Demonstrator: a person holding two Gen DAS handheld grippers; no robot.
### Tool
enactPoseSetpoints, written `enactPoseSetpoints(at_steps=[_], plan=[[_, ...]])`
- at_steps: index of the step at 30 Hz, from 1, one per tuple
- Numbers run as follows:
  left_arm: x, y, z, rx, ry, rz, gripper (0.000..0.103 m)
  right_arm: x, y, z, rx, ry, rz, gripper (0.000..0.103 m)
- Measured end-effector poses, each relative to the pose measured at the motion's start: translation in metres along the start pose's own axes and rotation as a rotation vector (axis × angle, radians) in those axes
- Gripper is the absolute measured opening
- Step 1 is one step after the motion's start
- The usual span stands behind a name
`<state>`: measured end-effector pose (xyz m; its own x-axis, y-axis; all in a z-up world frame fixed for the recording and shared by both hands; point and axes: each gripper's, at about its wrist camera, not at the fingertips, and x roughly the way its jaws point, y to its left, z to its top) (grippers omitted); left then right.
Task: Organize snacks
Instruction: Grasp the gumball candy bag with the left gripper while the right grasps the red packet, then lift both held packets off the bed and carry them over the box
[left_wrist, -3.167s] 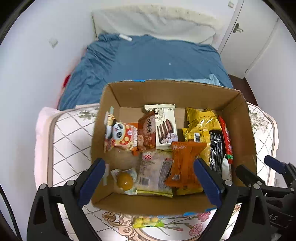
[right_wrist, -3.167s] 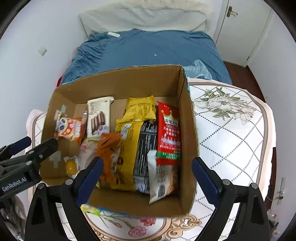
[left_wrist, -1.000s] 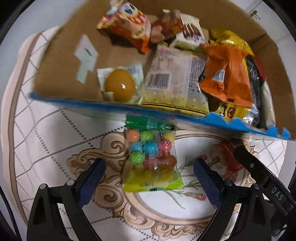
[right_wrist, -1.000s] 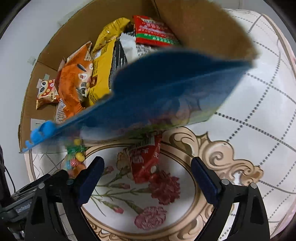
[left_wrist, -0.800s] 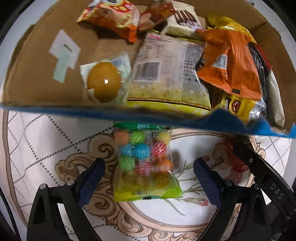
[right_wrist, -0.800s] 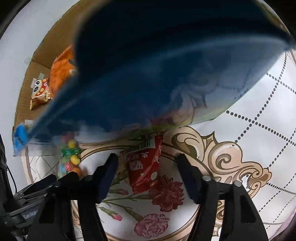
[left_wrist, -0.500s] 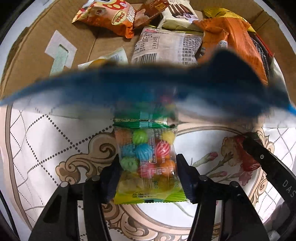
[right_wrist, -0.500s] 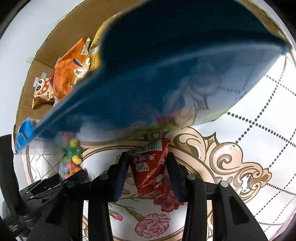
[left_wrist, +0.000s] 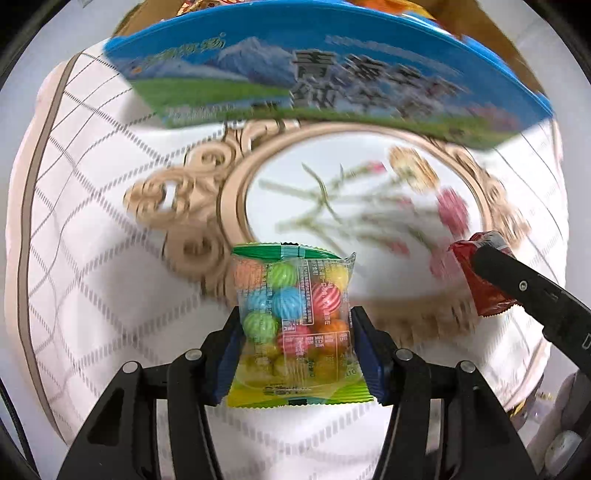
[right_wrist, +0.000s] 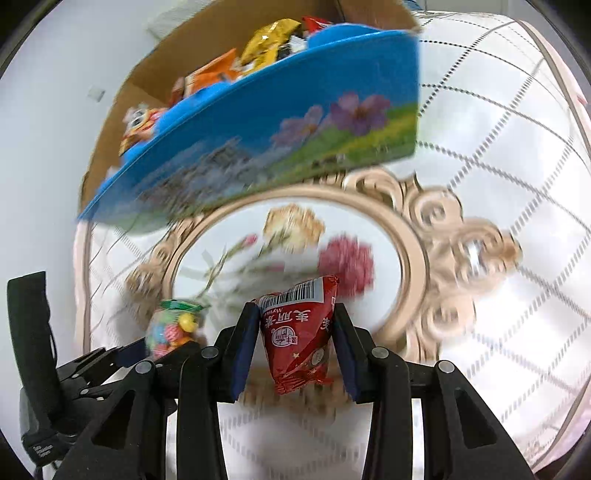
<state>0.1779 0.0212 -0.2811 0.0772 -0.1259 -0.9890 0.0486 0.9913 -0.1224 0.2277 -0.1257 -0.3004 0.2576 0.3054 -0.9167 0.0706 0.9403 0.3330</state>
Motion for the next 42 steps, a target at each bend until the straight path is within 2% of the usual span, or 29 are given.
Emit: enactPoseSetpoints(at_steps=[6,11,14,20,28,36,42], plan=[[-0.004,-0.007,-0.034,0.004,-0.002,-0.006,0.055,-0.014,-0.016,-0.05,-0.012,0.049,0.007,0.043],[0.001,0.003,-0.026,0.005,0.007,-0.001,0.056,-0.01,-0.033,-0.065,0.009,0.065,0.005,0.043],[0.013,0.008,-0.015,0.021,0.015,0.028,0.056,-0.008,-0.035,-0.067,0.013,0.058,0.001,0.043],[0.027,0.001,-0.017,0.047,0.019,0.068,0.056,-0.005,-0.033,-0.064,0.012,0.057,-0.016,0.044],[0.034,-0.009,-0.015,0.048,-0.002,0.076,0.055,-0.002,-0.029,-0.065,-0.001,0.045,-0.027,0.043],[-0.01,0.0,-0.029,0.026,-0.03,0.015,0.052,-0.019,-0.024,-0.063,-0.013,0.019,-0.006,0.042],[-0.071,-0.006,-0.008,0.03,-0.14,-0.05,0.052,-0.059,-0.007,-0.035,-0.025,-0.057,0.065,0.042]])
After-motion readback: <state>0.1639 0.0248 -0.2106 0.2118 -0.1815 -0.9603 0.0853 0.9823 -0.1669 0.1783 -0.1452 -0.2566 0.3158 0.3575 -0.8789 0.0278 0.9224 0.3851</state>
